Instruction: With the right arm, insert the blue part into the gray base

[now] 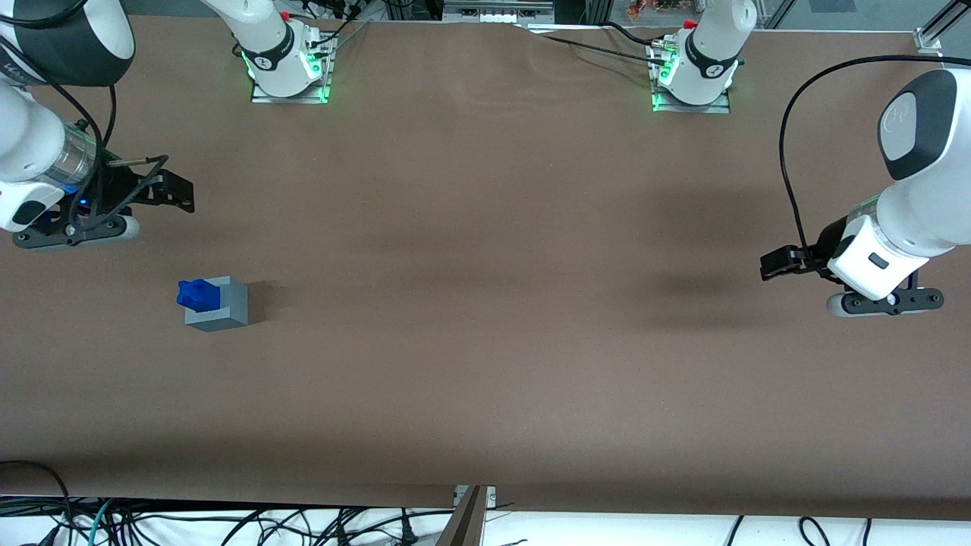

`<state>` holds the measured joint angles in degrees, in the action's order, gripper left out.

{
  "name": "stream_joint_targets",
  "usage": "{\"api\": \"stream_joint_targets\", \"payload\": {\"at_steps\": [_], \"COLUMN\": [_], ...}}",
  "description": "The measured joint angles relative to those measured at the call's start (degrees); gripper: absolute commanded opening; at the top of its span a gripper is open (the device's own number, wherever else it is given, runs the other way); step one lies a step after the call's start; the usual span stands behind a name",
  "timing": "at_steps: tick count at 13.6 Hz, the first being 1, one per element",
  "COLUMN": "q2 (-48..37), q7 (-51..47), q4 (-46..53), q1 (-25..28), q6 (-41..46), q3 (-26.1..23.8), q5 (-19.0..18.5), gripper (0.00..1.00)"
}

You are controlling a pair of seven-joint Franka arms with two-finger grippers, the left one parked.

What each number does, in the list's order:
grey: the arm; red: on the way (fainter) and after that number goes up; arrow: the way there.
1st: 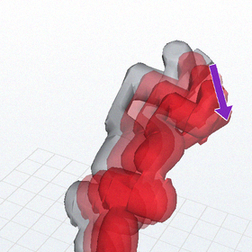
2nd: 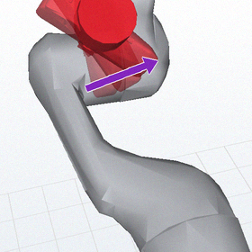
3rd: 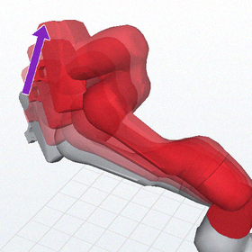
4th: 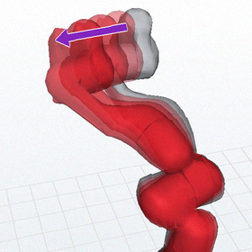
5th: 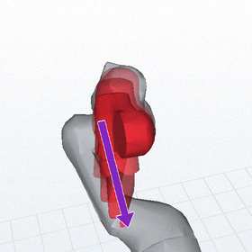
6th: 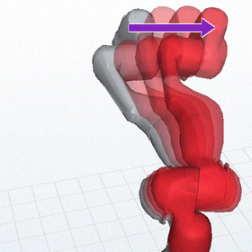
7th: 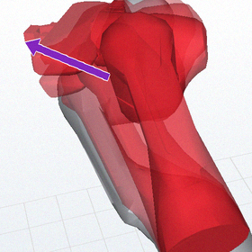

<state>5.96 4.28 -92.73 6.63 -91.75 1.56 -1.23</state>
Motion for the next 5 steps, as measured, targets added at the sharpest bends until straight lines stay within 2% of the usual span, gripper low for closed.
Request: {"api": "stream_joint_targets", "payload": {"at_steps": [5], "q2": [-0.6], "q7": [0.0], "q4": [0.6], "q1": [0.0], "q6": [0.2], "q3": [0.0], "q5": [0.0], "gripper": [0.99]}}
